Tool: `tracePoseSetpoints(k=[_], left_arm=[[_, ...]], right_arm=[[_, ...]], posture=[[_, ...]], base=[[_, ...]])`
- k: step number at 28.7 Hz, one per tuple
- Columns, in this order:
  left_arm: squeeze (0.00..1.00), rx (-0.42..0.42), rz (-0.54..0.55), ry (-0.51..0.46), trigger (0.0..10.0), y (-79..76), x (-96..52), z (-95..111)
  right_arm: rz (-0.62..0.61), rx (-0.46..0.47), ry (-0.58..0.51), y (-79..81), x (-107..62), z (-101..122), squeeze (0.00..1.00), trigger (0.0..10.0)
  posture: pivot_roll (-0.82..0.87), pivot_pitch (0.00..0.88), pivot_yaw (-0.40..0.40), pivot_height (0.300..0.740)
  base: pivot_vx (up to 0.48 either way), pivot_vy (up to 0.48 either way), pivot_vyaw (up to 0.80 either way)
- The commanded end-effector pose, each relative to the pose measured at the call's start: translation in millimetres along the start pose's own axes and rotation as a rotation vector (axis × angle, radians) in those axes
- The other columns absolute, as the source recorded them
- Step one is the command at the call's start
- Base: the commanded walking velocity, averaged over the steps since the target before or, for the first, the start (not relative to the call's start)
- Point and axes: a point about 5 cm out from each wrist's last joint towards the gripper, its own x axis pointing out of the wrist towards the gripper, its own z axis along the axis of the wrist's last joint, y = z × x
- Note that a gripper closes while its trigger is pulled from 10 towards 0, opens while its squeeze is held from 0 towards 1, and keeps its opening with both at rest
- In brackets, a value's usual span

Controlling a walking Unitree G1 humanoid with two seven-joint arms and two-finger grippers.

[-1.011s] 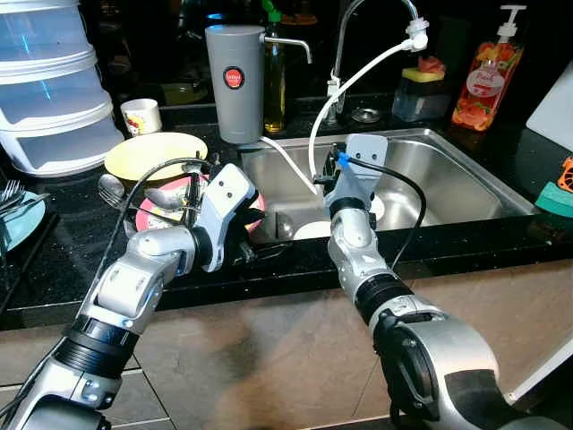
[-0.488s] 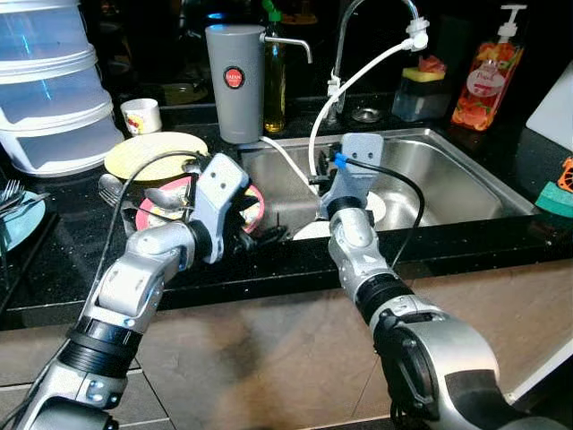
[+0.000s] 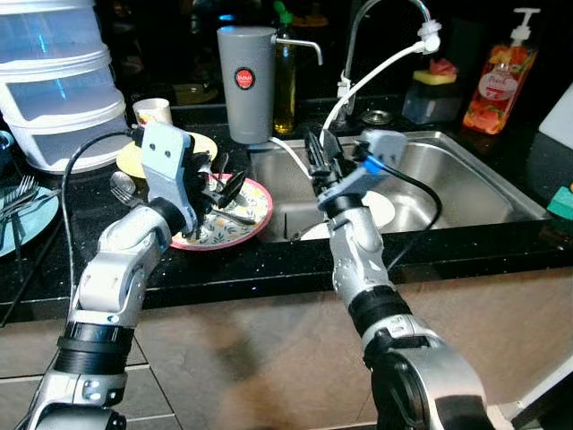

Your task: Kitchen organization

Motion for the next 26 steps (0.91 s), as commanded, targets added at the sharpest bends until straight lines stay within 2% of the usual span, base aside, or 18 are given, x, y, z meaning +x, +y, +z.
tracePoseSetpoints(k=[1, 5, 9, 11, 12, 13, 14, 16, 18, 21, 24, 26], left_arm=[[0.00, 0.041, 0.050, -0.002, 10.0, 5.2, -5.9, 0.6], [0.00, 0.047, 0.076, -0.005, 10.0, 5.0, -10.8, -0.1], [0.00, 0.049, 0.099, -0.007, 10.0, 4.1, -16.5, 0.2], [0.00, 0.049, 0.099, -0.007, 10.0, 4.1, -16.5, 0.2], [0.00, 0.050, 0.109, -0.008, 10.0, 4.9, -17.9, 0.4], [0.00, 0.064, 0.118, -0.005, 10.0, 6.1, -20.2, 0.3], [0.00, 0.064, 0.118, -0.005, 10.0, 6.1, -20.2, 0.3], [0.00, 0.070, 0.123, 0.000, 10.0, 6.2, -21.7, -0.2], [0.00, 0.069, 0.134, -0.005, 10.0, 6.6, -23.2, 1.3], [0.00, 0.057, 0.145, 0.000, 10.0, 6.3, -25.6, 2.2], [0.00, 0.056, 0.145, -0.001, 10.0, 5.8, -29.0, 1.9], [0.00, 0.024, 0.167, -0.012, 10.0, 8.0, -31.4, 2.1]], right_arm=[[0.031, 0.014, -0.023, 0.6, -6.6, 2.7, 0.00, 10.0], [0.023, -0.034, -0.008, -4.9, -13.9, 5.2, 0.00, 10.0], [-0.064, -0.103, 0.051, -15.5, -15.1, 14.3, 0.00, 10.0], [-0.064, -0.103, 0.051, -15.5, -15.1, 14.3, 0.00, 10.0], [-0.094, -0.173, 0.106, -18.8, -15.8, 15.2, 0.00, 10.0], [-0.162, -0.358, 0.165, -24.9, -18.3, 21.5, 0.00, 10.0], [-0.162, -0.358, 0.165, -24.9, -18.3, 21.5, 0.00, 10.0], [-0.075, -0.322, 0.144, -19.4, -21.8, 28.6, 0.00, 10.0], [-0.114, -0.346, 0.110, -20.3, -26.9, 32.2, 0.00, 10.0], [-0.155, -0.273, 0.095, -20.7, -30.5, 30.6, 0.00, 10.0], [-0.169, -0.260, 0.122, -20.9, -34.5, 30.2, 0.00, 10.0], [-0.153, -0.233, 0.152, -16.8, -36.0, 31.3, 0.00, 10.0]], posture=[[0.07, 0.065, 0.018, 0.740], [0.06, 0.069, 0.010, 0.740], [0.06, 0.068, 0.000, 0.740], [0.06, 0.068, 0.000, 0.740], [0.06, 0.068, 0.000, 0.740], [0.05, 0.068, 0.000, 0.740], [0.05, 0.068, 0.000, 0.740], [0.05, 0.067, -0.001, 0.740], [0.05, 0.066, -0.004, 0.740], [0.05, 0.068, -0.008, 0.740], [0.05, 0.066, -0.009, 0.740], [0.04, 0.065, -0.009, 0.740]], base=[[0.000, 0.000, 0.00], [0.000, 0.000, 0.00], [0.000, 0.000, 0.00], [0.000, 0.000, 0.00], [0.000, 0.000, 0.00], [0.000, 0.000, 0.00], [0.000, 0.000, 0.00], [0.000, 0.000, 0.00], [0.000, 0.000, 0.00], [0.000, 0.000, 0.00], [0.000, 0.000, 0.00], [0.000, 0.000, 0.00]])
